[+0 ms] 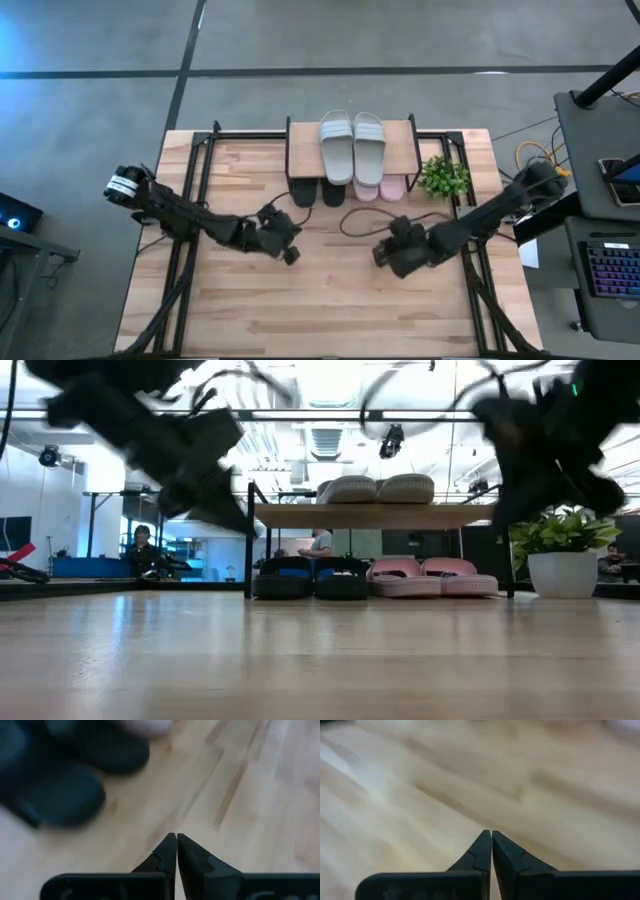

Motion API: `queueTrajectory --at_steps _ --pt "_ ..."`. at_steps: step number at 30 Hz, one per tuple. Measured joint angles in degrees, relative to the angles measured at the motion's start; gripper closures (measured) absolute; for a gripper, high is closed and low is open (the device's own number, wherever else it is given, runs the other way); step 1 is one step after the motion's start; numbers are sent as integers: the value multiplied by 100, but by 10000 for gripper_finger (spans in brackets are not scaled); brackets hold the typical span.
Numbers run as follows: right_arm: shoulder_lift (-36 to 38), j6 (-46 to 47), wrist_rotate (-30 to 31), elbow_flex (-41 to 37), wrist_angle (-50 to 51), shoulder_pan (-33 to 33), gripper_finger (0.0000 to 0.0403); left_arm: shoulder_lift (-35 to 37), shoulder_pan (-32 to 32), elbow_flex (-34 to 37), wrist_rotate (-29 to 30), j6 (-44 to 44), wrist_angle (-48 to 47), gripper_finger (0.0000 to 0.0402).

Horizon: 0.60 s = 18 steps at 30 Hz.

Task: Pick and place slides into the shelf
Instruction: Return to Home Position

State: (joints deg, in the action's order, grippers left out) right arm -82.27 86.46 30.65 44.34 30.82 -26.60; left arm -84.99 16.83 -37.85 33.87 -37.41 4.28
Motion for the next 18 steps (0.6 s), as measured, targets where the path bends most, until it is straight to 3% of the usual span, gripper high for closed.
queueTrajectory --at_steps 3,6,9,12,14,18 --pt "846 -833 346 0 -130 225 394 330 -574 -302 -584 1101 321 402" --pt "1818 -1978 256 62 -300 645 394 740 -1320 -614 -2285 1985 918 402" --pt "2737 -2437 406 107 -98 831 394 1048 -1965 -778 -3372 1879 1216 402" --pt "3571 -2548 682 114 -216 859 394 1418 -2354 -821 -3487 1612 1163 402" --pt "3955 -3182 982 114 -513 768 394 1718 -2506 -828 -3495 1310 1165 402" --pt "4559 -4394 946 130 -1272 645 394 2287 -2611 -773 -3505 902 1141 402"
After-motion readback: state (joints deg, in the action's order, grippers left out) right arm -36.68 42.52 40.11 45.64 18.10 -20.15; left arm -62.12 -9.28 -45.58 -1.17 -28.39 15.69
